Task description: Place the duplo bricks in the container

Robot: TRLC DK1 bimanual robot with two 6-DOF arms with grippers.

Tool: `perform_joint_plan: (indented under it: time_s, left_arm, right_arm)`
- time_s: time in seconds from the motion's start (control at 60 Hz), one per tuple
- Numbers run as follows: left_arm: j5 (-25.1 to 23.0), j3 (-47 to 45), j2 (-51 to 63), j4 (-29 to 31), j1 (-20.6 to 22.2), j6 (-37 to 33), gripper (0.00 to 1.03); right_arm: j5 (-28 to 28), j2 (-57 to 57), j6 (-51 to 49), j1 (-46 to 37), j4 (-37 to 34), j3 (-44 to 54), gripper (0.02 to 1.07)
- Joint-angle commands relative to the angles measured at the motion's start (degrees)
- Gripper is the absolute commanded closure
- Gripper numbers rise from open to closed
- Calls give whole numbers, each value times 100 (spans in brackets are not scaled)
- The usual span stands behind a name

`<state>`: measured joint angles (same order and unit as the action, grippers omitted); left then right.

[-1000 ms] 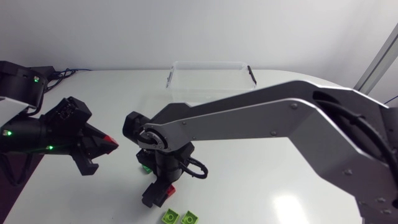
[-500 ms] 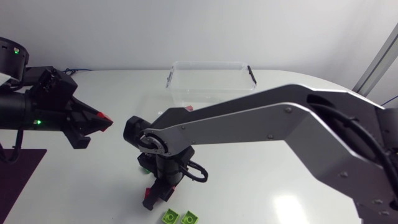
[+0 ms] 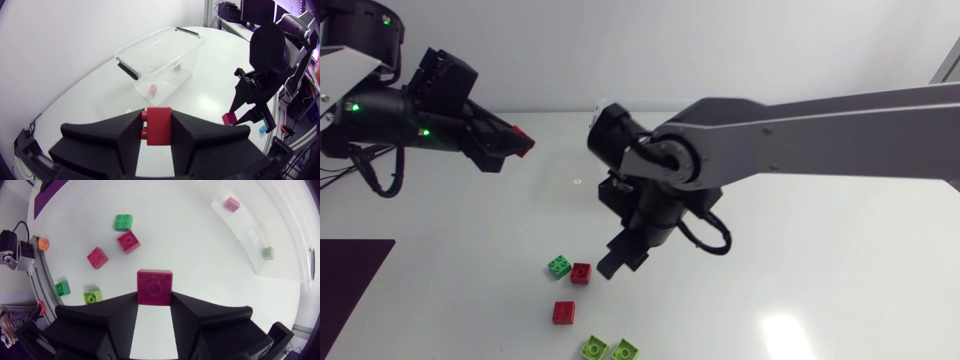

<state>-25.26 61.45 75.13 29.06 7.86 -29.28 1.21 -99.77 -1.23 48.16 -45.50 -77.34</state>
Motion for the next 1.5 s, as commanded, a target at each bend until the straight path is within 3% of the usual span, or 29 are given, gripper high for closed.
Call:
perform_joint_plan:
  time_s: [0.0, 0.2, 0.367, 1.35, 1.417, 1.483]
  left_arm:
    - [-67, 359, 335, -164, 234, 335, 75]
    - [-67, 1044, 1135, -296, 744, 476, 75]
    - [-41, 1326, 1627, -577, 919, 572, 74]
    - [249, 3874, 4326, -832, 1209, 730, 70]
    - [293, 4041, 4475, -832, 1201, 730, 65]
    - [328, 4182, 4589, -832, 1183, 722, 51]
  right_arm:
    - [-69, 370, 115, -307, -47, 158, 81]
    - [-104, 880, 97, -826, -144, 132, 81]
    - [-104, 1029, 80, -1098, -144, 61, 81]
    - [-69, 854, -26, -2162, -161, -1011, 81]
    - [-51, 748, -35, -2215, -135, -1134, 81]
    - [-51, 625, -52, -2259, -100, -1292, 81]
